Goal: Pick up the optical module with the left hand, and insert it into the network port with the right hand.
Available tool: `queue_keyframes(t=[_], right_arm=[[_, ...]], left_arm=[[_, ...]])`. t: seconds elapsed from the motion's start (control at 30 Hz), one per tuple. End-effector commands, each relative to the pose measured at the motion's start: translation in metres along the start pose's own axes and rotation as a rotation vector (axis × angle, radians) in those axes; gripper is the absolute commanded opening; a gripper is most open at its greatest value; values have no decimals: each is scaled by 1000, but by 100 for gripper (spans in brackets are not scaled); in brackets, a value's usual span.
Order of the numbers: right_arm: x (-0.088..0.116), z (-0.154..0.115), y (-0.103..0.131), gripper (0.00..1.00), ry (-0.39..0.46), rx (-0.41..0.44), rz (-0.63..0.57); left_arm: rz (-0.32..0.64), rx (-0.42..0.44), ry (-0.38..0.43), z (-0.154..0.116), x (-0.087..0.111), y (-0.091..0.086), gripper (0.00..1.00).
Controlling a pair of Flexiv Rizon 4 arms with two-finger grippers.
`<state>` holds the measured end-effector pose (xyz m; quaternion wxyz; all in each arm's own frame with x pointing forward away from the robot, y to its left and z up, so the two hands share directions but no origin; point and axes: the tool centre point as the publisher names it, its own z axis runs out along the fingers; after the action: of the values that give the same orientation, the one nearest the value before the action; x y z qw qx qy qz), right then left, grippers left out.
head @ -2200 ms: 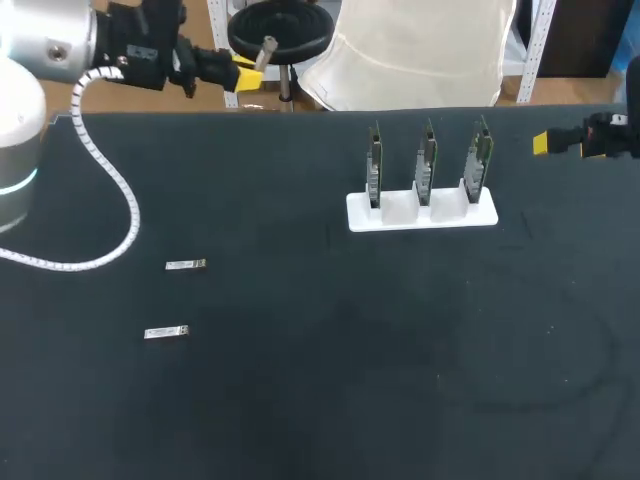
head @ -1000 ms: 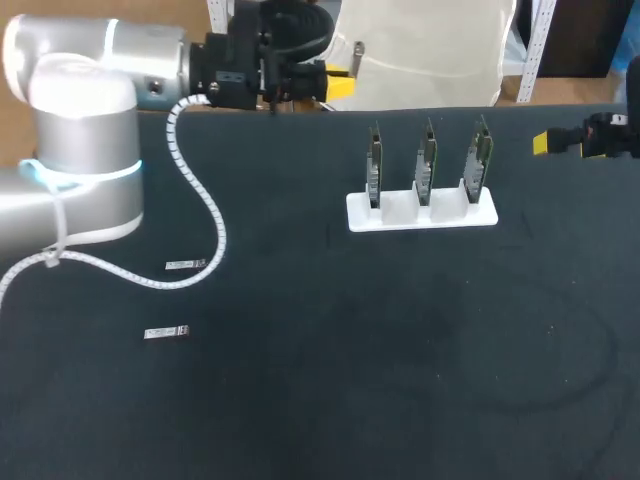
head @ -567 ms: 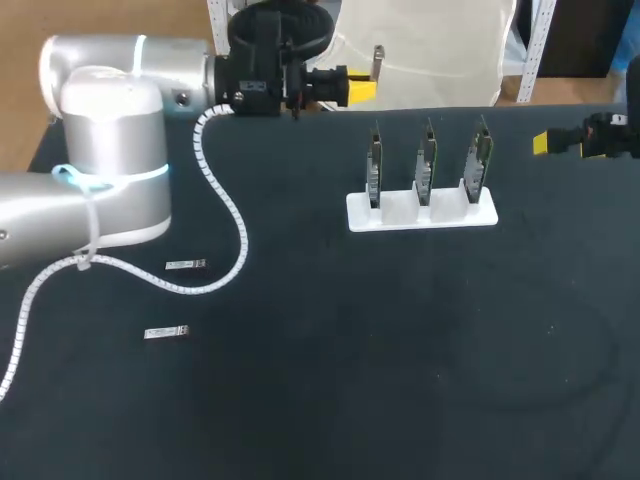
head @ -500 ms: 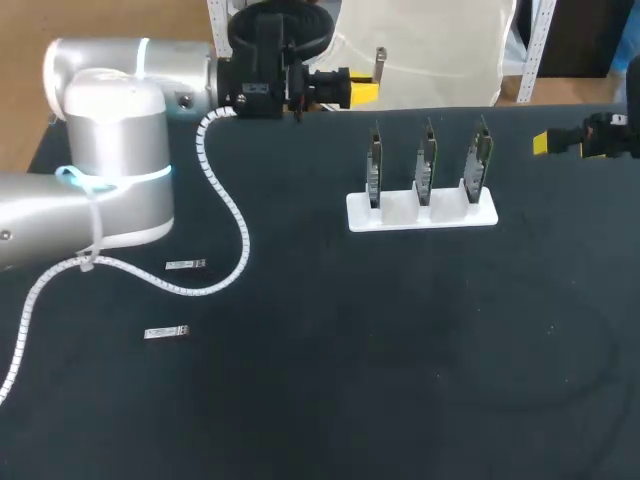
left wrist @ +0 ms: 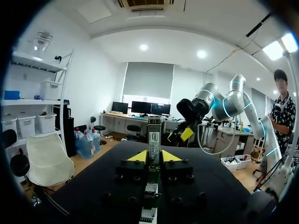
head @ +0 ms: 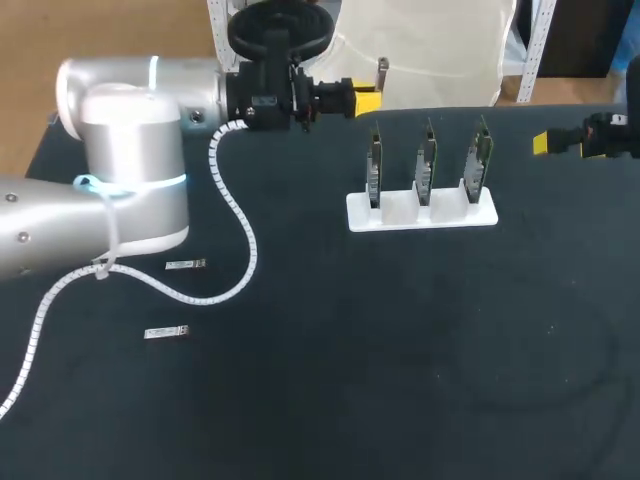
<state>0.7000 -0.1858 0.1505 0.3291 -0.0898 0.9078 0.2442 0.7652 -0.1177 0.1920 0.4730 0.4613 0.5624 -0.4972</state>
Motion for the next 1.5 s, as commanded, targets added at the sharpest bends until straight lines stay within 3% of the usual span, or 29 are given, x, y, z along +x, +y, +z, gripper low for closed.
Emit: queue_keyframes(t=[0.03,1.5], right_arm=[[0,0,1,100,-1,6,1],[0,0,1,100,-1,6,1]], left_arm=[[4,-7,-4,3,4,3,0],[12,22,10,3,22,-3,0]])
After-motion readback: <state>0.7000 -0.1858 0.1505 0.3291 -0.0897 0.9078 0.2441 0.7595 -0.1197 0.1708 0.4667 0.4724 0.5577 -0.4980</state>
